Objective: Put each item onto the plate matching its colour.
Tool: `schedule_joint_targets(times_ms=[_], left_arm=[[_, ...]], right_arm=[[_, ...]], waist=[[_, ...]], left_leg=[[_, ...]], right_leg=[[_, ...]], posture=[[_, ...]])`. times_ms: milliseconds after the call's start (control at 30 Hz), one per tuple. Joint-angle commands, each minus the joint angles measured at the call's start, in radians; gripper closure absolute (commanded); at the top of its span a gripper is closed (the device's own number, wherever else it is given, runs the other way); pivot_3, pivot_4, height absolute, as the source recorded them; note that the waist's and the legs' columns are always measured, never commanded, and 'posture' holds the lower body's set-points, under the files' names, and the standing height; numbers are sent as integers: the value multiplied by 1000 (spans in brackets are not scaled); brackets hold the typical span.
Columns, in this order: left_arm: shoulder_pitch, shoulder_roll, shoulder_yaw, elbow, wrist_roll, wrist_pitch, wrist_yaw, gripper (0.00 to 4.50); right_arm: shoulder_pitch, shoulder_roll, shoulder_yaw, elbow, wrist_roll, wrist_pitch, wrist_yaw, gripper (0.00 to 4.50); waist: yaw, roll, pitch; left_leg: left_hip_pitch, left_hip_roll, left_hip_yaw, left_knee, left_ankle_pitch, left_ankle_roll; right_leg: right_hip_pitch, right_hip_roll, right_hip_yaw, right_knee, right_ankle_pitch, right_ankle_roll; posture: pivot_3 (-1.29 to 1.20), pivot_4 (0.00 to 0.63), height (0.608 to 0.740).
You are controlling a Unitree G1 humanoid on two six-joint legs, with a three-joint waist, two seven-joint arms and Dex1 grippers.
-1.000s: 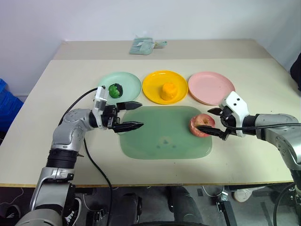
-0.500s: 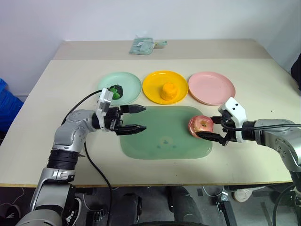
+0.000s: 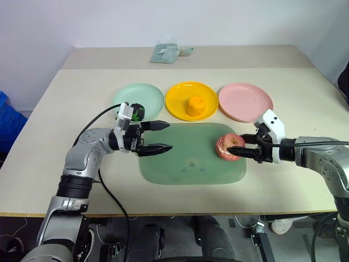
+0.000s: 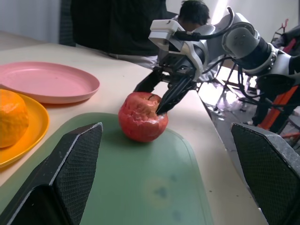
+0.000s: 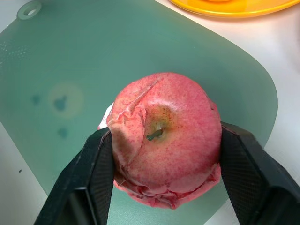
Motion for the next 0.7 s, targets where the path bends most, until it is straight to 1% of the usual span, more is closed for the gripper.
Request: schedule_joint_targets(times_ms=[33,167,233,300,400,500,567,667,700], left_arm=[[-6,-2,13,-26,-2,-17,10,0],[-15,-17,29,-4,5,-52,38,0],[-26,-28,41,29,23,-88,66,0],[-32,-37,45,52,38,-143,68,0],[-47,-56,52,89,75,-218,114,0],[-59,-76,57,129,117,-306,152,0],[-62,-85,62,144,122,-309,179,0],[-52,-87,58,138,129,-319,189,0],[-48,-86,57,131,131,-326,192,0]], right_arm=[[-38,17,-36,6,8,-15,-17,1947],[-83,55,-88,33,36,-19,-41,1947],[-121,77,-102,72,10,-53,-77,1947],[-166,94,-87,151,-70,-133,-142,1947],[-260,141,-77,296,-174,-251,-257,1947],[-329,186,-53,423,-254,-343,-325,1947],[-388,220,1,560,-363,-463,-403,1947],[-476,284,-19,768,-384,-555,-445,1947],[-495,293,-32,818,-385,-581,-450,1461]], waist=[[0,0,0],[0,0,0],[0,0,0],[0,0,0],[-1,0,0],[0,0,0],[-3,0,0],[-8,0,0],[-8,0,0]], left_leg=[[0,0,0,0,0,0],[0,0,0,0,0,0],[0,0,0,0,0,0],[0,0,0,0,0,0],[0,0,0,0,1,-2],[0,0,1,0,1,-2],[-1,0,0,-1,1,-2],[-1,0,1,-1,1,-2],[-1,0,1,-2,1,-2]], right_leg=[[0,0,0,0,0,0],[0,0,0,0,0,0],[0,0,0,0,0,0],[0,0,0,0,0,0],[-1,0,0,0,0,0],[-1,0,0,0,0,0],[-1,0,0,1,0,0],[-1,0,0,0,0,0],[-1,0,1,1,0,0]], posture=[[0,150,740],[0,150,740],[0,150,740],[0,150,740],[0,150,740],[0,150,740],[0,150,740],[0,150,740],[0,150,740]])
